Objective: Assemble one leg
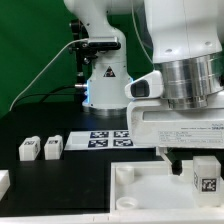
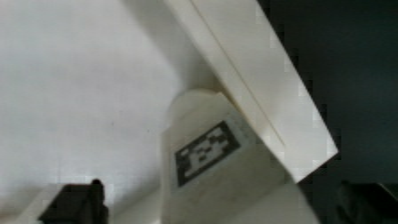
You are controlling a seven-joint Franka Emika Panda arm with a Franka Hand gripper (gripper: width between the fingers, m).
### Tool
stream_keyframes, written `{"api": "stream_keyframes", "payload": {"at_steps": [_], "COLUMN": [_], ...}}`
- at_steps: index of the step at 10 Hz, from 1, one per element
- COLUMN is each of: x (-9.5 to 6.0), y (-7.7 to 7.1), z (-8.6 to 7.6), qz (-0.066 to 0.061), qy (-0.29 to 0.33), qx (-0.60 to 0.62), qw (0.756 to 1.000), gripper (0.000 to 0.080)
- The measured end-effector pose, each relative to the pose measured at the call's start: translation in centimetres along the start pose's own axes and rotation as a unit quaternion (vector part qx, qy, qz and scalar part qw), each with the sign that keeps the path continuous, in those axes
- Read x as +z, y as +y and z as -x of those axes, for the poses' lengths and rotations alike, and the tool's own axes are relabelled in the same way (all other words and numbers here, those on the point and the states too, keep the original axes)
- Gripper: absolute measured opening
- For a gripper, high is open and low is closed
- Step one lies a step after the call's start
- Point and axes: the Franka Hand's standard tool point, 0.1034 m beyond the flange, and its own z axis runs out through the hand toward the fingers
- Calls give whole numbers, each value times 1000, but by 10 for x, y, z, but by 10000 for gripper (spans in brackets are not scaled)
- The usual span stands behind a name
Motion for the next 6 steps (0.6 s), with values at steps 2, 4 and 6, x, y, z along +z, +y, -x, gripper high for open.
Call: {"api": "stream_keyframes", "payload": {"at_steps": [2,4,6], "x": [0,0,1], "y": [-2,-1,-1], "z": [1,0,1], "qz": [25,29,27], "qy": [6,8,8], "qx": [-182,-207,-176], "qw": [983,978,984], "gripper": [649,627,457]}}
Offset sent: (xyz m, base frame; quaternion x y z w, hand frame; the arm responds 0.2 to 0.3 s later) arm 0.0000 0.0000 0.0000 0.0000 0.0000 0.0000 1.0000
